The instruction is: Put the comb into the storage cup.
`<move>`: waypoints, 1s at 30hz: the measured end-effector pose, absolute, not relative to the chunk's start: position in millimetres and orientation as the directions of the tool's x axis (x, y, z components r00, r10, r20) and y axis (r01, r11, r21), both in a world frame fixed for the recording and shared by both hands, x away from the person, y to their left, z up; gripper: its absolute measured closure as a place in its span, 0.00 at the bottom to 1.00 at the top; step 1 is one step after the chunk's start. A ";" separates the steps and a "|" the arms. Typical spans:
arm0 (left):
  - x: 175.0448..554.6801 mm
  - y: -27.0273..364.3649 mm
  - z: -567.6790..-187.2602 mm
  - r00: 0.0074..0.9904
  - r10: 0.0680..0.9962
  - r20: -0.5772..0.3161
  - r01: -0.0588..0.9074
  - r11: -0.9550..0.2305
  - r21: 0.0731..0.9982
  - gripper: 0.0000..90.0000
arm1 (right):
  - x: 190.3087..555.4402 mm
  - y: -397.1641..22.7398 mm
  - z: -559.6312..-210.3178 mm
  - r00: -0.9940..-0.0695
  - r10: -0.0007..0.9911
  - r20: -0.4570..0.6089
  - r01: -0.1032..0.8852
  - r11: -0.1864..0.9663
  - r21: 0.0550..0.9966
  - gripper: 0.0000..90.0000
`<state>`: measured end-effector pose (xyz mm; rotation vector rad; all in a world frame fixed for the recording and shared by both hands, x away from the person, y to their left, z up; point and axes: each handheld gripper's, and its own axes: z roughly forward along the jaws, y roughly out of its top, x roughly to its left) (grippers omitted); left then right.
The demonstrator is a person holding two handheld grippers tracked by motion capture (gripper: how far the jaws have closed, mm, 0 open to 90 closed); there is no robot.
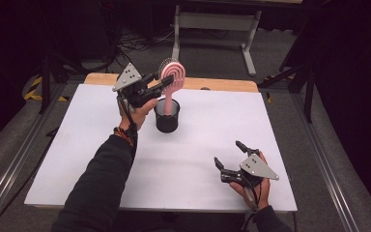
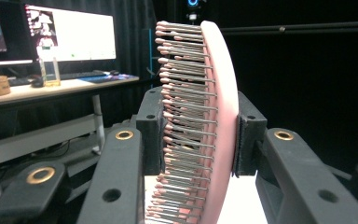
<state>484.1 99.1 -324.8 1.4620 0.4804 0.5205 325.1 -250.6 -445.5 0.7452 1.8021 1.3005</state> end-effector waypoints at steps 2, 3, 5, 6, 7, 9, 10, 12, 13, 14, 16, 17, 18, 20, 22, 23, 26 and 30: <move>485.8 99.1 -332.5 0.801 0.599 -0.012 -0.019 0.045 0.999 0.71 | 325.3 -250.6 -445.8 -0.527 0.811 -0.253 0.019 0.309 0.951 0.12; 485.8 99.1 -332.5 0.801 0.599 -0.012 -0.019 0.045 0.999 0.71 | 325.3 -250.7 -445.7 -0.528 0.811 -0.251 0.020 0.307 0.952 0.12; 486.5 98.6 -337.3 0.802 0.597 -0.017 -0.010 0.042 0.999 0.71 | 325.4 -250.7 -445.8 -0.527 0.812 -0.251 0.020 0.307 0.951 0.12; 486.4 98.9 -340.0 0.802 0.596 -0.022 -0.006 0.044 0.999 0.71 | 325.4 -250.7 -445.8 -0.525 0.813 -0.253 0.020 0.308 0.951 0.12; 486.5 99.4 -341.6 0.804 0.595 -0.027 -0.001 0.047 0.999 0.71 | 325.1 -250.9 -445.8 -0.515 0.819 -0.254 0.017 0.307 0.952 0.13; 486.9 100.1 -345.1 0.807 0.590 -0.041 0.011 0.054 0.998 0.71 | 325.3 -251.1 -445.6 -0.509 0.824 -0.250 0.017 0.300 0.954 0.13; 486.9 100.5 -346.2 0.805 0.591 -0.042 0.014 0.051 0.999 0.71 | 325.6 -251.5 -445.5 -0.509 0.824 -0.247 0.019 0.297 0.955 0.13; 486.9 101.6 -348.7 0.806 0.590 -0.050 0.021 0.056 0.998 0.71 | 326.0 -251.7 -445.9 -0.512 0.824 -0.242 0.023 0.295 0.955 0.13; 486.6 101.8 -349.9 0.806 0.590 -0.051 0.020 0.058 0.998 0.71 | 325.9 -251.2 -446.0 -0.515 0.822 -0.244 0.025 0.299 0.954 0.13; 486.2 101.9 -351.0 0.805 0.591 -0.051 0.021 0.058 0.998 0.71 | 325.9 -250.9 -446.0 -0.516 0.820 -0.247 0.024 0.302 0.953 0.13; 485.9 102.1 -354.7 0.804 0.592 -0.054 0.028 0.054 0.998 0.71 | 325.9 -250.2 -446.2 -0.519 0.817 -0.251 0.022 0.306 0.952 0.13; 486.0 102.2 -355.9 0.803 0.593 -0.057 0.030 0.055 0.998 0.71 | 325.9 -249.8 -446.4 -0.521 0.816 -0.252 0.023 0.308 0.951 0.13; 486.5 102.6 -357.3 0.803 0.593 -0.062 0.035 0.057 0.998 0.71 | 326.0 -249.6 -446.5 -0.521 0.816 -0.252 0.023 0.308 0.951 0.13; 486.8 102.7 -360.0 0.802 0.592 -0.078 0.053 0.059 0.997 0.71 | 326.1 -249.6 -446.6 -0.523 0.814 -0.253 0.022 0.310 0.951 0.13; 488.1 102.5 -362.4 0.803 0.592 -0.071 0.049 0.054 0.997 0.71 | 326.0 -249.6 -446.6 -0.523 0.814 -0.252 0.023 0.309 0.951 0.13; 488.2 101.9 -363.8 0.804 0.590 -0.073 0.051 0.054 0.997 0.71 | 326.0 -249.6 -446.6 -0.522 0.815 -0.252 0.023 0.309 0.951 0.13; 487.9 101.8 -366.9 0.806 0.585 -0.086 0.066 0.056 0.996 0.70 | 326.7 -249.2 -447.2 -0.523 0.815 -0.249 0.030 0.310 0.950 0.13; 488.8 103.2 -372.3 0.806 0.585 -0.097 0.077 0.059 0.995 0.70 | 326.7 -248.5 -447.3 -0.527 0.812 -0.252 0.031 0.315 0.949 0.13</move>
